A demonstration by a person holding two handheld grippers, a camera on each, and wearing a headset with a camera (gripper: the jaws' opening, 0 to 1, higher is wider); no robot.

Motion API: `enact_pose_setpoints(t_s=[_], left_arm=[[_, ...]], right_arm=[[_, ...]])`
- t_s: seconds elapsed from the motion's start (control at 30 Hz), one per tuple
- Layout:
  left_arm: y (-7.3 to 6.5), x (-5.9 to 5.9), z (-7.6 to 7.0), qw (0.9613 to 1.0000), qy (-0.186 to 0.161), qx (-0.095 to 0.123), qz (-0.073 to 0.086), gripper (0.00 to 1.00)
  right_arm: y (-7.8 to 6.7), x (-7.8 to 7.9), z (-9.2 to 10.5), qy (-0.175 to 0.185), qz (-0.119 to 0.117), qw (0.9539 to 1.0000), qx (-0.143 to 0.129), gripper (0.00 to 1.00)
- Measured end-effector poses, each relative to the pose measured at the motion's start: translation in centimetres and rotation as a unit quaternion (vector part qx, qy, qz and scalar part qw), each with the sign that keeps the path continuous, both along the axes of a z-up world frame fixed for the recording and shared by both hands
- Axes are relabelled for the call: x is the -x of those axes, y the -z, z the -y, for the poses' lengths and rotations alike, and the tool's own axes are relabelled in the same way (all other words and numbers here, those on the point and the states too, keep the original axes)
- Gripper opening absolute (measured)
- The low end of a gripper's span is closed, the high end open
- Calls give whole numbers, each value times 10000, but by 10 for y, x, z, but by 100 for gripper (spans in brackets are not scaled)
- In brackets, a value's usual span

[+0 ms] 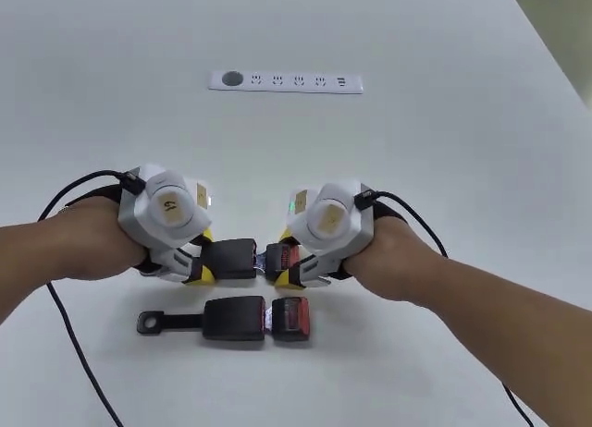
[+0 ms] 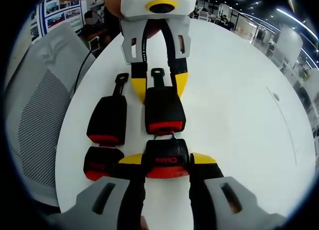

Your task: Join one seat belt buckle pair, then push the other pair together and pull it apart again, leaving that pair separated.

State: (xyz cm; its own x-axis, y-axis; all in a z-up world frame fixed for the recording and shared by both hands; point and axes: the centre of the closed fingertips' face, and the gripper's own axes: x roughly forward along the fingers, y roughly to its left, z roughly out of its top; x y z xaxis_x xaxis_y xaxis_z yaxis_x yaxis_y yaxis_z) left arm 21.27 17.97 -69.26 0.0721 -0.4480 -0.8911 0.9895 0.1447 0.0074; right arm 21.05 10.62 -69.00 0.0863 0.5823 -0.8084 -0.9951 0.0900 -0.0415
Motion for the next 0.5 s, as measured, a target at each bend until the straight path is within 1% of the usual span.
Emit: enact_pose_setpoints(t_s=[0.13,0.2,0.23,0.27,0.33,0.4,0.5], left_arm=[[0,0,0,10000,-1,1,-7,30],[1,-1,0,10000,12,-16,-11,30],[1,-1,0,10000,15,-24,-14,30],[1,-1,-1,10000,21,-30,-15,30],[1,-1,0,10000,17,-18,-19,30],[1,-2,-1,10000,15,-10,-16,30],[1,-2,-1,10000,11,-9,-16,30]], right_arm=[[3,-1,0,6,-7,10000,4,32],[3,-1,1,17,-9,10000,11,32],[0,0,2,24,-15,10000,13,32],[-2,2,4,33,-20,10000,21,32],[2,1,7,56,-33,10000,45,32],[1,1,11,76,-36,10000,45,32],[2,1,14,106,-58,9999,-23,32]])
